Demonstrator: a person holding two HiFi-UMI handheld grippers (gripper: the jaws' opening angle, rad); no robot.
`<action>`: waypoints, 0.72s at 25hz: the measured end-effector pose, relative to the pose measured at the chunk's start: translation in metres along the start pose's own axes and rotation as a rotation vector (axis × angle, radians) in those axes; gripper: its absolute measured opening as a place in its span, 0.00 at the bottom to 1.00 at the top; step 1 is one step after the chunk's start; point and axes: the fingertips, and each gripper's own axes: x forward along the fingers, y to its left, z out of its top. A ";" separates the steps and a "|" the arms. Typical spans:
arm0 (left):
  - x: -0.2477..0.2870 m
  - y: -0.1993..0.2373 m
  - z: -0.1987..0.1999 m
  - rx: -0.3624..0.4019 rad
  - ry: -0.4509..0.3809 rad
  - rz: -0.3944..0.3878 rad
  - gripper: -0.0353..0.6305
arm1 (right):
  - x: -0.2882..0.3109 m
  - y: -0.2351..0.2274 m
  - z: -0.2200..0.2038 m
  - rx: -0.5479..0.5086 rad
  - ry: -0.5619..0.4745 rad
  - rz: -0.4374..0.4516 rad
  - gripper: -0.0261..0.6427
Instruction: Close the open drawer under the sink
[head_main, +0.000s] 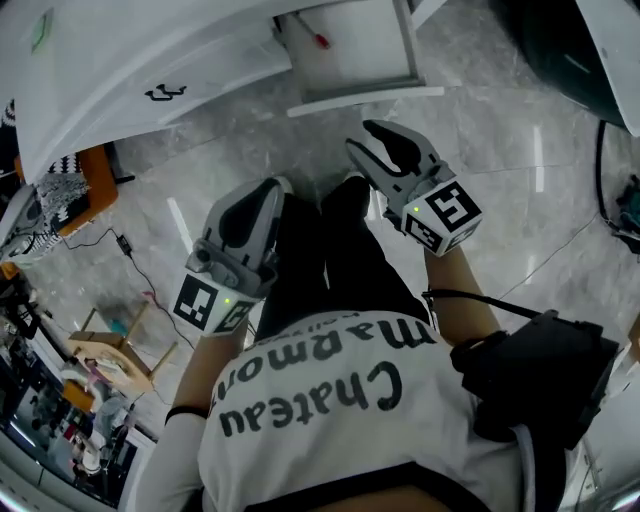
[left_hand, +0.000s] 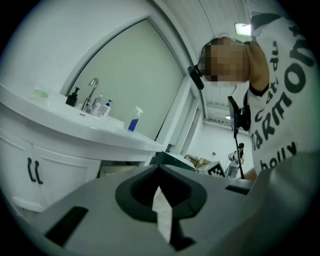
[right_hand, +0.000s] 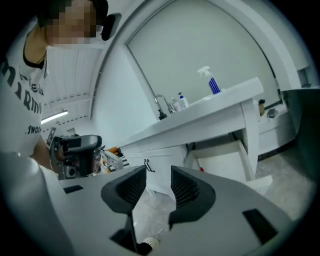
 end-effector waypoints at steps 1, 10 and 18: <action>-0.001 0.004 -0.009 -0.012 0.017 0.003 0.07 | 0.000 -0.008 -0.010 0.015 -0.002 -0.030 0.25; 0.022 0.037 -0.108 -0.072 0.189 -0.072 0.07 | 0.033 -0.084 -0.102 0.000 0.066 -0.251 0.29; 0.035 0.084 -0.143 -0.064 0.199 -0.072 0.07 | 0.068 -0.119 -0.156 0.009 0.090 -0.361 0.29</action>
